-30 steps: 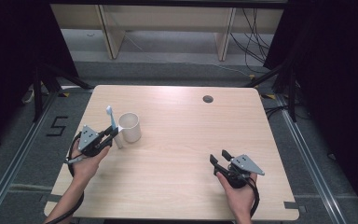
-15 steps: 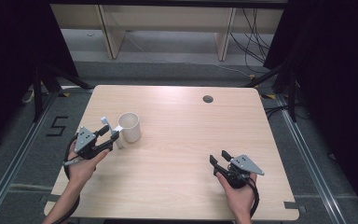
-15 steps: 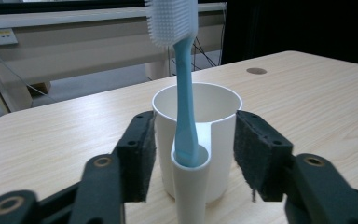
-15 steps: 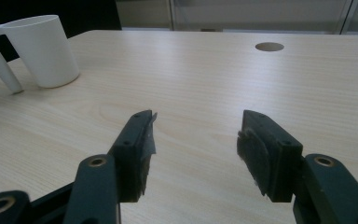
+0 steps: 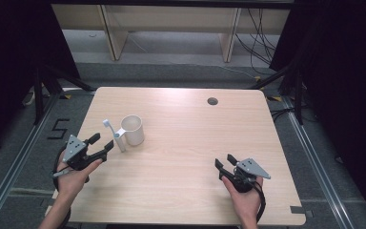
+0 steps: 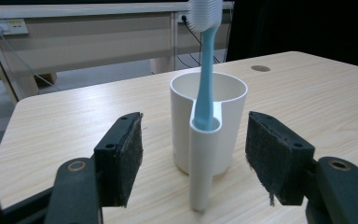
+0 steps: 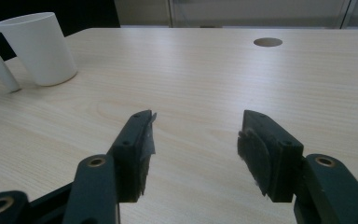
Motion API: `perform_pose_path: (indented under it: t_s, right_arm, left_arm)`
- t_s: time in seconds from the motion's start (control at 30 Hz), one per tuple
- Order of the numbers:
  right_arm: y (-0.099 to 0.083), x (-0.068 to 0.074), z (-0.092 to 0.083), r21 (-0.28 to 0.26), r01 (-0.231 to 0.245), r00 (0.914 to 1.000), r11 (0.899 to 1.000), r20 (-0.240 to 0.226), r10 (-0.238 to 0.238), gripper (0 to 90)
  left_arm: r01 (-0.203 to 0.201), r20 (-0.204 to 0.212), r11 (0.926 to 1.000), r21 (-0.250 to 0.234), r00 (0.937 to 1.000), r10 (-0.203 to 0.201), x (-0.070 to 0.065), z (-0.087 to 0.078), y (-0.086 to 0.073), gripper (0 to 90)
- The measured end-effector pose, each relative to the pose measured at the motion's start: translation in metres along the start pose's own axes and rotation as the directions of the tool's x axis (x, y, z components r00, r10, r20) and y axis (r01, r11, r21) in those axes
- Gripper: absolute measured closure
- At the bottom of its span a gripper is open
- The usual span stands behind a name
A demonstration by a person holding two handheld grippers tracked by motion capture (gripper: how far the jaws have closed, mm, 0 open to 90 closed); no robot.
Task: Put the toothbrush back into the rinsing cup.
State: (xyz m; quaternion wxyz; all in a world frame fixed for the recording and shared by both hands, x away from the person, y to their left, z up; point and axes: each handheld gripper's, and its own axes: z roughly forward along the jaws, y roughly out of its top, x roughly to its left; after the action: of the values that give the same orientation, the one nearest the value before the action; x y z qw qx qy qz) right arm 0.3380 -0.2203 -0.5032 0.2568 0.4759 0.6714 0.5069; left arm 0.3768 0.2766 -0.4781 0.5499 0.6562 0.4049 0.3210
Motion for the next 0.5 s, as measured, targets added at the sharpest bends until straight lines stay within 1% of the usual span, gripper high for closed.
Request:
perform_pose_path:
  t_s: [0.03, 0.07, 0.13, 0.17, 0.2, 0.23, 0.27, 0.33, 0.37, 0.4, 0.43, 0.5]
  right_arm:
    - [0.0, 0.0, 0.0, 0.0, 0.0, 1.0, 1.0, 0.0, 0.0, 45.1]
    - [0.0, 0.0, 0.001, -0.012, -0.002, 1.0, 1.0, -0.01, 0.002, 45.1]
    - [-0.001, -0.002, 0.003, -0.017, 0.032, 0.9995, 0.999, 0.002, -0.032, 45.0]
    - [-0.001, -0.002, 0.003, -0.017, 0.032, 0.9995, 0.999, 0.002, -0.032, 45.0]
    - [-0.001, -0.001, 0.003, -0.01, 0.018, 0.9998, 1.0, 0.002, -0.018, 44.9]
    - [-0.002, -0.001, 0.003, -0.005, 0.011, 0.9999, 1.0, -0.002, -0.011, 44.9]
    - [-0.001, -0.002, 0.002, 0.003, 0.029, 0.9995, 1.0, 0.01, -0.029, 45.0]
    - [-0.001, -0.002, 0.002, 0.002, 0.029, 0.9995, 1.0, 0.012, -0.029, 44.9]
    - [-0.002, 0.001, 0.001, 0.011, -0.025, 0.9997, 1.0, 0.0, 0.025, 44.9]
    - [-0.003, -0.001, 0.002, 0.006, -0.01, 0.9999, 1.0, 0.002, 0.01, 44.9]
    - [-0.003, -0.003, 0.004, -0.005, 0.008, 0.9999, 1.0, -0.011, -0.008, 44.9]
    - [-0.003, -0.003, 0.003, -0.001, 0.01, 0.9999, 1.0, -0.008, -0.01, 44.9]
  left_arm:
    - [0.002, -0.006, 1.0, 0.004, 1.0, -0.002, 0.0, -0.002, -0.001, 35.7]
    - [0.003, -0.004, 1.0, -0.009, 1.0, -0.003, 0.002, -0.004, -0.003, 35.2]
    - [0.004, -0.017, 1.0, 0.005, 0.9998, -0.004, 0.004, -0.008, -0.005, 34.7]
    - [0.009, -0.014, 0.9999, -0.009, 0.9999, -0.01, 0.005, -0.009, -0.006, 34.7]
    - [0.01, -0.027, 0.9999, 0.004, 0.9996, -0.01, 0.006, -0.012, -0.007, 34.7]
    - [0.013, -0.025, 0.9999, -0.006, 0.9996, -0.013, 0.007, -0.013, -0.009, 34.7]
    - [0.02, -0.035, 0.9998, 0.007, 0.9992, -0.02, 0.008, -0.016, -0.011, 34.7]
    - [0.022, -0.042, 0.9997, 0.01, 0.9989, -0.021, 0.01, -0.02, -0.014, 34.7]
    - [0.025, -0.038, 0.9997, 0.002, 0.999, -0.025, 0.011, -0.02, -0.016, 34.7]
    - [0.029, -0.048, 0.9994, 0.018, 0.9984, -0.028, 0.012, -0.023, -0.018, 34.7]
    - [0.031, -0.049, 0.9993, 0.02, 0.9983, -0.03, 0.013, -0.023, -0.02, 34.7]
    - [0.034, -0.055, 0.9992, 0.022, 0.998, -0.032, 0.015, -0.025, -0.024, 34.7]
